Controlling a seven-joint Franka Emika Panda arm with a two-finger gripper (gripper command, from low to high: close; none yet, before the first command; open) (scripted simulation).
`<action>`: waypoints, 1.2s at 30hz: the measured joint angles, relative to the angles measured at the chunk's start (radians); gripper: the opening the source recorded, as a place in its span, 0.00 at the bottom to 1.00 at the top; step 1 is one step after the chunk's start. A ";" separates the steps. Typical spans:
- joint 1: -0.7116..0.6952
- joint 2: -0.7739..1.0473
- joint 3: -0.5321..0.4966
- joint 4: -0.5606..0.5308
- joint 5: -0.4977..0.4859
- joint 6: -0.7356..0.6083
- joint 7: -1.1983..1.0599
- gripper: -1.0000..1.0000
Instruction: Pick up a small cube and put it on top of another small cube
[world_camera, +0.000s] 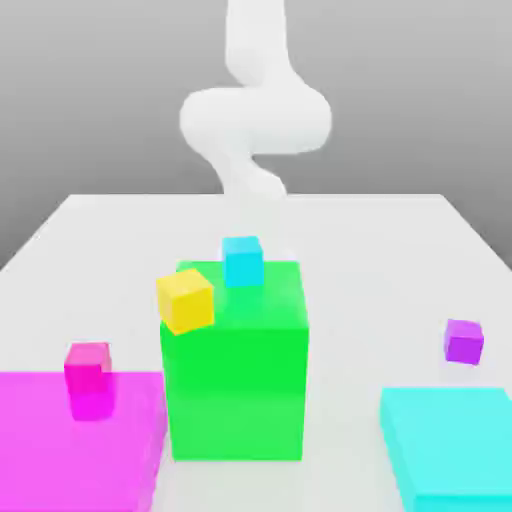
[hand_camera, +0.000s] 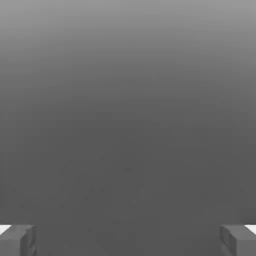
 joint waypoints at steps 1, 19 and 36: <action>0.024 0.023 0.003 -0.011 -0.008 0.013 -0.043 0.50; 0.408 0.408 0.052 -0.200 -0.086 0.236 -0.800 0.50; 0.724 0.762 0.169 -0.379 -0.055 0.449 -1.587 0.50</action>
